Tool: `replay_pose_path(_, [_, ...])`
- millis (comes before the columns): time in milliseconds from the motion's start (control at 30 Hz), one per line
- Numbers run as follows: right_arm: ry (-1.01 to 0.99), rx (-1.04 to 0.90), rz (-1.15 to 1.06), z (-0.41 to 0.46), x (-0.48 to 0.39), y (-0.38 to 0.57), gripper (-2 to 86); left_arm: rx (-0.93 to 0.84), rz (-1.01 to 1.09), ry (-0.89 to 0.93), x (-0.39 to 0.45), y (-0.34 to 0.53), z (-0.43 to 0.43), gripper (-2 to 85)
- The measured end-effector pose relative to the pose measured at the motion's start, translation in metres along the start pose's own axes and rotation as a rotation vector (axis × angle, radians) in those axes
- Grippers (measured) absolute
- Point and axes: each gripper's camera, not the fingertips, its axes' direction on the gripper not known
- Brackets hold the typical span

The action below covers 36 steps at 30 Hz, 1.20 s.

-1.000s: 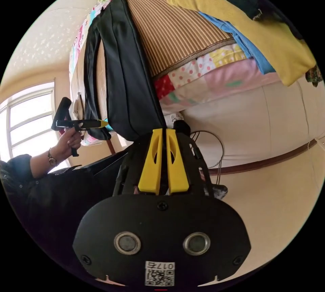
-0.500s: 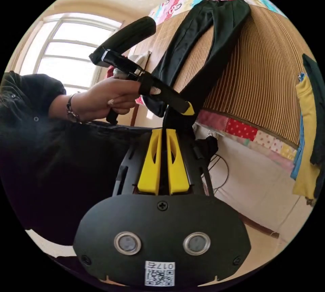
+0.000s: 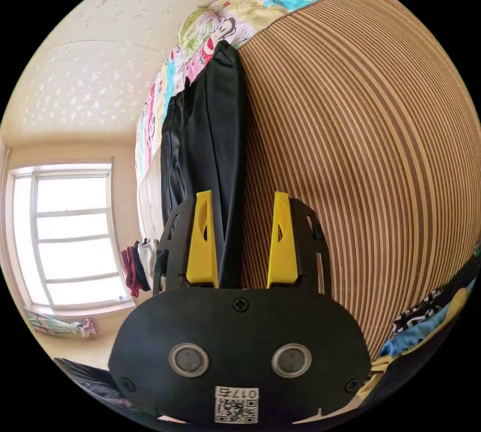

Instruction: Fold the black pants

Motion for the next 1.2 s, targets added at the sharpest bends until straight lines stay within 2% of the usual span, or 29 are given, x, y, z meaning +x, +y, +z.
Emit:
replay_pose_path(100, [0.047, -0.018, 0.052, 0.03, -0.008, -0.042, 11.1, 0.021, -0.026, 0.136, -0.016, 0.008, -0.02, -0.4])
replay_pose_path(167, [0.185, 0.027, 0.061, 0.037, -0.038, -0.061, 4.6, 0.072, -0.101, 0.359, -0.048, 0.025, -0.039, -0.5])
replay_pose_path(200, [0.209, 0.07, 0.029, 0.035, -0.053, -0.063, 4.3, 0.089, -0.12, 0.421, -0.057, 0.03, -0.044, -0.5])
replay_pose_path(267, [0.367, 0.188, -0.139, 0.041, -0.133, -0.062, 3.3, 0.172, -0.19, 0.633, -0.092, 0.055, -0.066, -0.6])
replay_pose_path(300, [0.388, 0.202, -0.187, 0.047, -0.155, -0.06, 3.2, 0.194, -0.199, 0.669, -0.099, 0.061, -0.073, -0.6])
replay_pose_path(367, [0.383, 0.213, -0.314, 0.083, -0.236, -0.053, 3.1, 0.287, -0.216, 0.758, -0.122, 0.088, -0.103, -0.5])
replay_pose_path(433, [0.32, 0.172, -0.327, 0.12, -0.283, -0.054, 3.5, 0.352, -0.227, 0.778, -0.138, 0.106, -0.126, -0.4])
replay_pose_path(500, [0.291, 0.102, -0.362, 0.169, -0.321, -0.056, 4.4, 0.407, -0.241, 0.765, -0.154, 0.121, -0.148, -0.2])
replay_pose_path(567, [0.333, -0.05, -0.46, 0.242, -0.353, -0.049, 6.9, 0.471, -0.248, 0.703, -0.185, 0.139, -0.174, 0.3])
replay_pose_path(633, [0.356, -0.062, -0.486, 0.268, -0.361, -0.031, 6.6, 0.51, -0.291, 0.607, -0.218, 0.154, -0.189, 1.2])
replay_pose_path(700, [0.345, -0.038, -0.514, 0.273, -0.359, -0.003, 7.1, 0.546, -0.355, 0.503, -0.254, 0.17, -0.199, 2.9])
replay_pose_path(767, [0.343, -0.035, -0.626, 0.264, -0.343, 0.056, 8.5, 0.506, -0.456, 0.386, -0.296, 0.183, -0.2, 4.7])
replay_pose_path(833, [0.368, -0.039, -0.677, 0.249, -0.315, 0.112, 8.7, 0.529, -0.45, 0.354, -0.312, 0.19, -0.204, 4.5])
replay_pose_path(933, [0.402, -0.082, -0.527, 0.219, -0.242, 0.19, 9.2, 0.545, -0.347, 0.328, -0.314, 0.183, -0.218, 7.9])
replay_pose_path(1067, [0.23, -0.149, -0.224, 0.197, -0.155, 0.291, 11.2, 0.488, -0.133, 0.213, -0.291, 0.13, -0.228, 13.7])
replay_pose_path(1200, [0.032, -0.258, -0.253, 0.219, -0.147, 0.357, 10.8, 0.353, 0.018, 0.065, -0.269, 0.082, -0.201, 11.9])
